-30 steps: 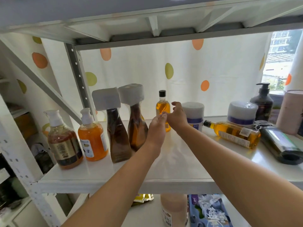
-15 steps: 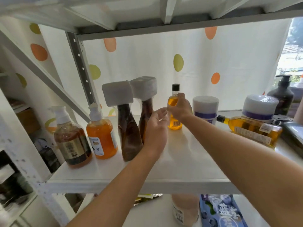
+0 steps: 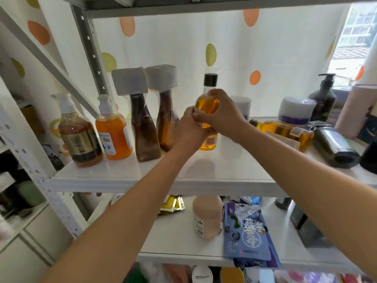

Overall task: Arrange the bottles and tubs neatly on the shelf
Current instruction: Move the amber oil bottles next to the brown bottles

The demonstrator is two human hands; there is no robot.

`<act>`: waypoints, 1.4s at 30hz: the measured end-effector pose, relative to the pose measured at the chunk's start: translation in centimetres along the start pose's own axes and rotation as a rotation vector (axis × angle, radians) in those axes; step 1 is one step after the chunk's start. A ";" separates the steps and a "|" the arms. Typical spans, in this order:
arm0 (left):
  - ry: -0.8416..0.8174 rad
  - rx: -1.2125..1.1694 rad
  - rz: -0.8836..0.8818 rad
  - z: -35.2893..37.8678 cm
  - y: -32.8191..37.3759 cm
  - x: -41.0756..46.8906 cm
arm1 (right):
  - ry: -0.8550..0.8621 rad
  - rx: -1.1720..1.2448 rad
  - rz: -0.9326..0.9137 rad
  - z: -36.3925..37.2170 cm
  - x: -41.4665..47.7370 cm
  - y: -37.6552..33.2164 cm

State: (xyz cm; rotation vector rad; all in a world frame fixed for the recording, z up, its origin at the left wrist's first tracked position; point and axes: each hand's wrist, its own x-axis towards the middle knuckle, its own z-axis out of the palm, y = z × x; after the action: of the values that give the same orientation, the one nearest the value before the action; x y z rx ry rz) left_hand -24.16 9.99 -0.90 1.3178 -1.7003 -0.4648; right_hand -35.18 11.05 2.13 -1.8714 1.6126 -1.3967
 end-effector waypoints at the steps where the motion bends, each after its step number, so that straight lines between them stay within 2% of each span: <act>1: 0.018 -0.042 -0.007 -0.1 0.0 -0.1 | -0.011 0.033 -0.009 0.1 -0.3 0.2; 4: 0.072 -0.159 -0.037 0.0 -0.8 -0.3 | -0.068 0.132 0.048 0.3 -1.4 0.9; 6: 0.081 -0.156 -0.033 0.3 -1.4 -0.5 | -0.100 0.174 0.083 0.9 -1.8 1.5; 20: 0.066 -0.177 -0.075 -0.2 -5.2 0.0 | -0.142 0.210 0.094 5.0 -1.4 2.5; 27: 0.066 -0.190 -0.078 0.4 -5.0 -0.4 | -0.154 0.242 0.099 4.7 -1.8 2.3; 30: 0.051 -0.219 -0.099 -0.3 -4.3 -1.6 | -0.217 0.236 0.117 4.2 -1.9 2.7; 32: 0.120 -0.239 -0.083 -0.9 -4.0 -3.4 | -0.249 0.238 0.129 2.9 -1.9 3.5; 34: 0.239 -0.257 -0.045 -1.3 -3.1 -5.6 | -0.199 0.158 0.094 0.4 -1.7 4.5; 36: 0.292 -0.298 -0.002 -1.1 -1.6 -7.2 | -0.075 -0.028 0.047 -2.9 -1.0 6.0; 39: 0.173 -0.354 0.068 0.3 1.2 -7.7 | 0.048 -0.422 0.052 -7.7 0.5 9.0; 42: 0.053 -0.342 0.136 2.2 3.0 -7.1 | 0.005 -0.745 0.186 -10.6 1.3 11.9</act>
State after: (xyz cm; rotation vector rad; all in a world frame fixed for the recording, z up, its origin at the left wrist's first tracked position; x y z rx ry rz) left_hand -27.58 16.97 -2.77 0.9534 -1.5718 -0.6050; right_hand -50.82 9.75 -0.98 -1.9759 2.4634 -0.7647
